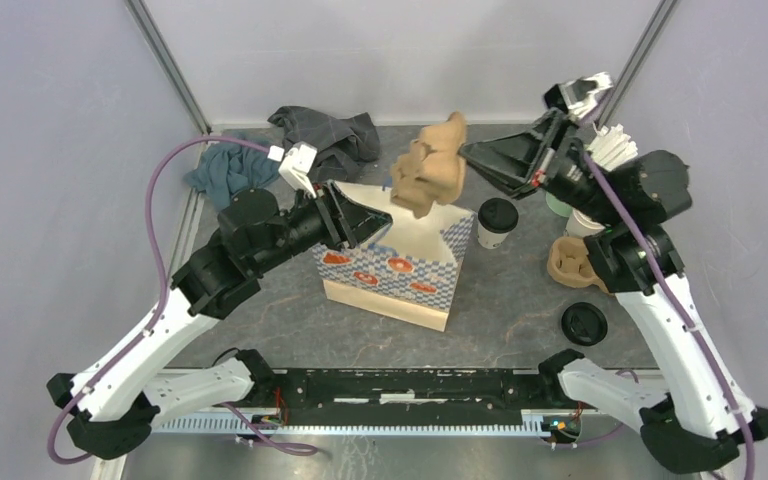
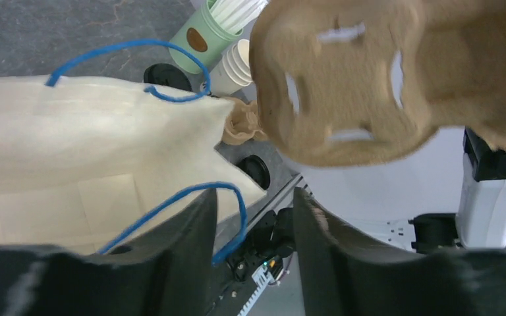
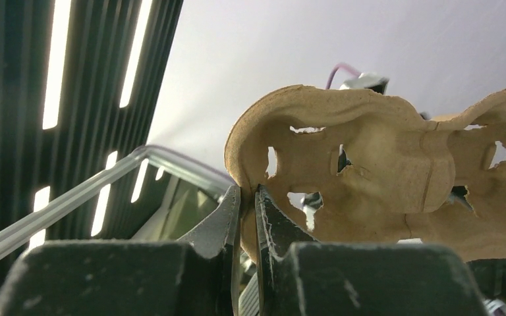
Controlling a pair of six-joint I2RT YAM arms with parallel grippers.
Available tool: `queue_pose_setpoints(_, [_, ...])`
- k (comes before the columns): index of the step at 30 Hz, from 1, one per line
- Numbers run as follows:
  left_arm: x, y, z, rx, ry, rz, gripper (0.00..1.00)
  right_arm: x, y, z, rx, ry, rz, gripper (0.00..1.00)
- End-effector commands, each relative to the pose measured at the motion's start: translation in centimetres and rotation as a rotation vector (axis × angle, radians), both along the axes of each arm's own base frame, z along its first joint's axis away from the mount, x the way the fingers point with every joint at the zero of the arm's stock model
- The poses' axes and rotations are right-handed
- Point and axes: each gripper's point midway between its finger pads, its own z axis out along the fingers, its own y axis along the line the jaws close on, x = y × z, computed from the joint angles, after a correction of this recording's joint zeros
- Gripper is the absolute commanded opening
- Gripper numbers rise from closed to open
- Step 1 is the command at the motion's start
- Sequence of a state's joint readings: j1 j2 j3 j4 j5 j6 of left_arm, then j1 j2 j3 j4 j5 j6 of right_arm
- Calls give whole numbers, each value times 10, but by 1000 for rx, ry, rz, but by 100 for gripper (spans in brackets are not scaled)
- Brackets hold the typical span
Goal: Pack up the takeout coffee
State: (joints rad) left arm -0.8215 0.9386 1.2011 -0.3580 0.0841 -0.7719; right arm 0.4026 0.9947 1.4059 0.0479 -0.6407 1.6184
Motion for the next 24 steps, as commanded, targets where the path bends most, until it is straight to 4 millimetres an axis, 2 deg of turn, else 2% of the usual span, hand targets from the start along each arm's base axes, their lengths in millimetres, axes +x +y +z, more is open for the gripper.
queue_pose_setpoints(1, [-10,21,-1,66,-17,28,63,-2,29,8,31,60,15,0])
queue_pose_setpoints(4, [-15,43,12,107,-40,79,76,0,45,-3,24,97,27,0])
queue_pose_setpoints(5, [-15,53,23,117,-49,115,80,0,51,-5,24,107,33,0])
queue_pose_setpoints(8, [-10,82,33,201,-22,237,85,-1,67,-10,16,129,34,0])
queue_pose_setpoints(12, [6,129,19,369,102,496,87,5,70,-26,-27,186,-16,0])
queue_pose_setpoints(13, [10,131,8,443,134,516,86,9,68,-35,-54,206,-47,0])
queue_pose_setpoints(17, [23,131,-8,537,172,563,88,17,57,-57,-83,243,-135,0])
queue_pose_setpoints(21, [33,109,-17,522,173,497,90,22,60,-70,-121,265,-148,0])
queue_pose_setpoints(24, [43,98,-32,573,208,453,91,27,57,-83,-177,302,-183,0])
